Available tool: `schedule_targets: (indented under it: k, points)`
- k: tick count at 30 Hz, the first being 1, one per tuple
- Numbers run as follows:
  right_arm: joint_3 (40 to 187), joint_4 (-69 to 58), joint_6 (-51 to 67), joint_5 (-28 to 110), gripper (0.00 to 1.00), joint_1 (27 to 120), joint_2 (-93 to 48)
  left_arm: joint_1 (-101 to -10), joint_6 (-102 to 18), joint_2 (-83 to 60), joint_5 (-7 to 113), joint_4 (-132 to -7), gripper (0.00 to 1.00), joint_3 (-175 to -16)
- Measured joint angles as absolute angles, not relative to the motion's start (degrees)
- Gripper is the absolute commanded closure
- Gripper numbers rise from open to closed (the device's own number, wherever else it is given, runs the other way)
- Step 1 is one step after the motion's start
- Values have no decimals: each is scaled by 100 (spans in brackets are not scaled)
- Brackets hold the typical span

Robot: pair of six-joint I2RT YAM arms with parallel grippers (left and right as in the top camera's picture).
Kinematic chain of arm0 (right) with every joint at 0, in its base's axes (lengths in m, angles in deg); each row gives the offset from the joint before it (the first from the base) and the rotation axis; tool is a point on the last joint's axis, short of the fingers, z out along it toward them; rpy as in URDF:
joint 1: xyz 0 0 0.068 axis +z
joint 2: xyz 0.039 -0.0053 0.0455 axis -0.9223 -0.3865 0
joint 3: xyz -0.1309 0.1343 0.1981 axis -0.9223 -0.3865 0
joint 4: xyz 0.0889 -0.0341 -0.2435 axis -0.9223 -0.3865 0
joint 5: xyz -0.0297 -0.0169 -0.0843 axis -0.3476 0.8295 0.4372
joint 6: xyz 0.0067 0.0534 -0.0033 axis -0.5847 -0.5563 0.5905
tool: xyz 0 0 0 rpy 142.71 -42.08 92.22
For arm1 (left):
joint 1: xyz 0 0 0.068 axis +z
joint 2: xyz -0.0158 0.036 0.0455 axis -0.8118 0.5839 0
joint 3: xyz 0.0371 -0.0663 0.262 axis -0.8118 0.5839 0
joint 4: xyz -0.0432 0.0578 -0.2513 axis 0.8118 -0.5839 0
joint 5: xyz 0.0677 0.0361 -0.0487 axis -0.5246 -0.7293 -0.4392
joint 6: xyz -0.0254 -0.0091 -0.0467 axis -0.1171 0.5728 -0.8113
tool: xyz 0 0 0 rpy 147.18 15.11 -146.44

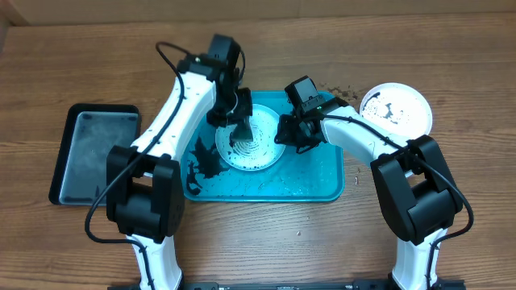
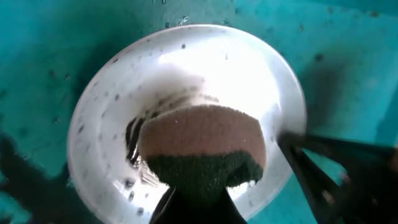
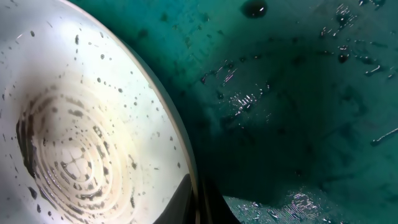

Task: Clean dirty plates on tray and stack at the side
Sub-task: 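Scrub the light-blue plate with the sponge while the right gripper holds it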

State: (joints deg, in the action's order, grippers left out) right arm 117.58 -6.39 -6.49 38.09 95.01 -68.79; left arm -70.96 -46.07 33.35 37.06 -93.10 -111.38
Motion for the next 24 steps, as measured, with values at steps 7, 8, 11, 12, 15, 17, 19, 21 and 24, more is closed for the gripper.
schedule_targets:
  k: [7,8,11,12,15,17,19,21,24]
  points:
    - [11758,-633,-649,3780,96,9501,-6886,-7227,-4760,3355,3786,-7953,96,-10288]
    - [11758,-635,-649,3780,96,9501,-6886,-7260,-4780,3355,3786,-7796,96,-10207]
    - [11758,-635,-645,3780,96,9501,-6886,-7295,-4822,3355,3786,-7466,96,-9990]
    - [11758,-635,-647,3780,96,9501,-6886,-7295,-4824,3355,3786,-7363,96,-9918]
    - [11758,-635,-649,3780,96,9501,-6886,-7295,-4865,3355,3786,-7031,96,-9597]
    - [11758,-635,-647,3780,96,9501,-6888,-7291,-4885,3355,3738,-6969,96,-9481]
    - [11758,-639,-645,3780,96,9501,-6888,-7291,-4892,3355,3572,-7020,96,-9453]
    - [11758,-642,-645,3780,96,9501,-6888,-7293,-4900,3351,3321,-7136,96,-9451]
    - [11758,-683,-645,3776,96,9501,-6888,-7295,-4911,3311,2659,-7466,96,-9457]
